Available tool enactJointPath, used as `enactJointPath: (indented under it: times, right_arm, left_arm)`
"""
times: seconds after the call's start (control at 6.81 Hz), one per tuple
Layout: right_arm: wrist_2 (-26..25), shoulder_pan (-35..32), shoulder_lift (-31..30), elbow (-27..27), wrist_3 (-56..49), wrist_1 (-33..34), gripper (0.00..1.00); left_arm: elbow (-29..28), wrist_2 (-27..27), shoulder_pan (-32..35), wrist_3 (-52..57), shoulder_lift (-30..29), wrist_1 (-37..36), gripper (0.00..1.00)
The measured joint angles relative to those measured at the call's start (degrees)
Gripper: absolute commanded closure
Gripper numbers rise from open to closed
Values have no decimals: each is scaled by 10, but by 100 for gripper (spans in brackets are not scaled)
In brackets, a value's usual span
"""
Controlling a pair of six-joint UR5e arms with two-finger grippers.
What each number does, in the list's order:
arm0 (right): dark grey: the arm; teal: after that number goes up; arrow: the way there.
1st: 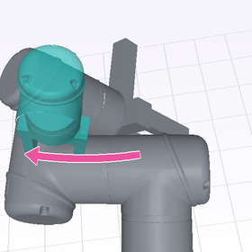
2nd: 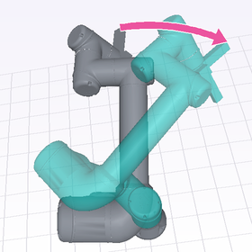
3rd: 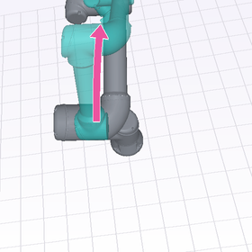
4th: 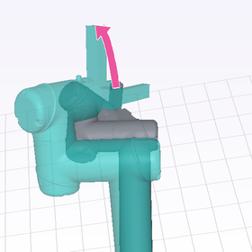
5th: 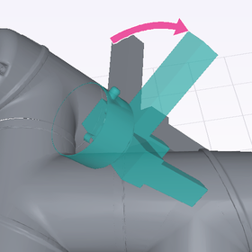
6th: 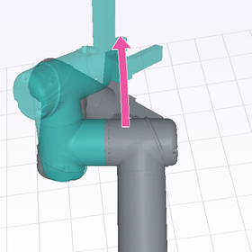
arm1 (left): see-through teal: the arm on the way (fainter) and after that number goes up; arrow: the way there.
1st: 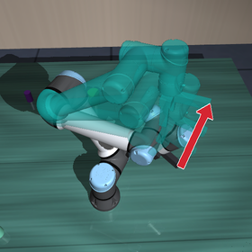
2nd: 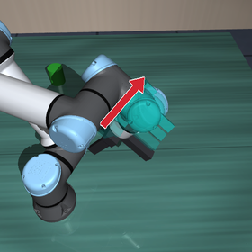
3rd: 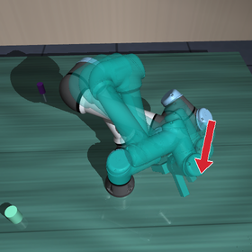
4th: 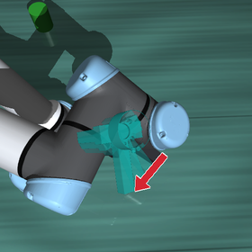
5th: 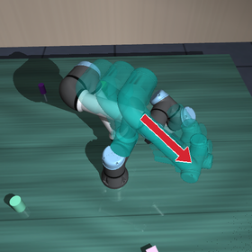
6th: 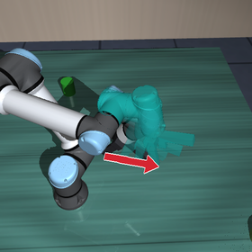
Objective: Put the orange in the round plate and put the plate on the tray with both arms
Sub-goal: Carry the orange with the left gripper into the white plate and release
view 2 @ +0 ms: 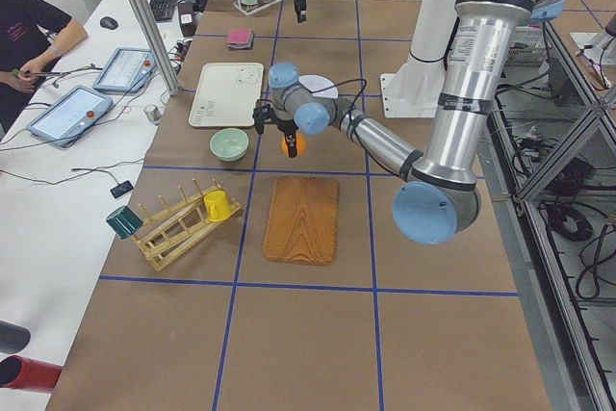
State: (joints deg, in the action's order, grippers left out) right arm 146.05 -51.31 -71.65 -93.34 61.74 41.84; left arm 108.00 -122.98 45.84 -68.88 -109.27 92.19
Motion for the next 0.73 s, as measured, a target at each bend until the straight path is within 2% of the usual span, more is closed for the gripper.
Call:
enactJointPath:
  times: [0.15, 0.29, 0.59, 0.73]
  right_arm:
    - [-11, 5, 4, 23, 38, -59, 0]
    - [-32, 14, 9, 42, 87, -118, 0]
    - [-115, 58, 14, 55, 204, -214, 0]
    - [-162, 87, 15, 56, 241, -237, 0]
  left_arm:
    - [0, 30, -42, -43, -63, -51, 35]
    - [-11, 54, -73, -80, -109, -74, 35]
    - [-44, 107, -128, -133, -176, -83, 31]
    - [-70, 119, -143, -150, -206, -82, 27]
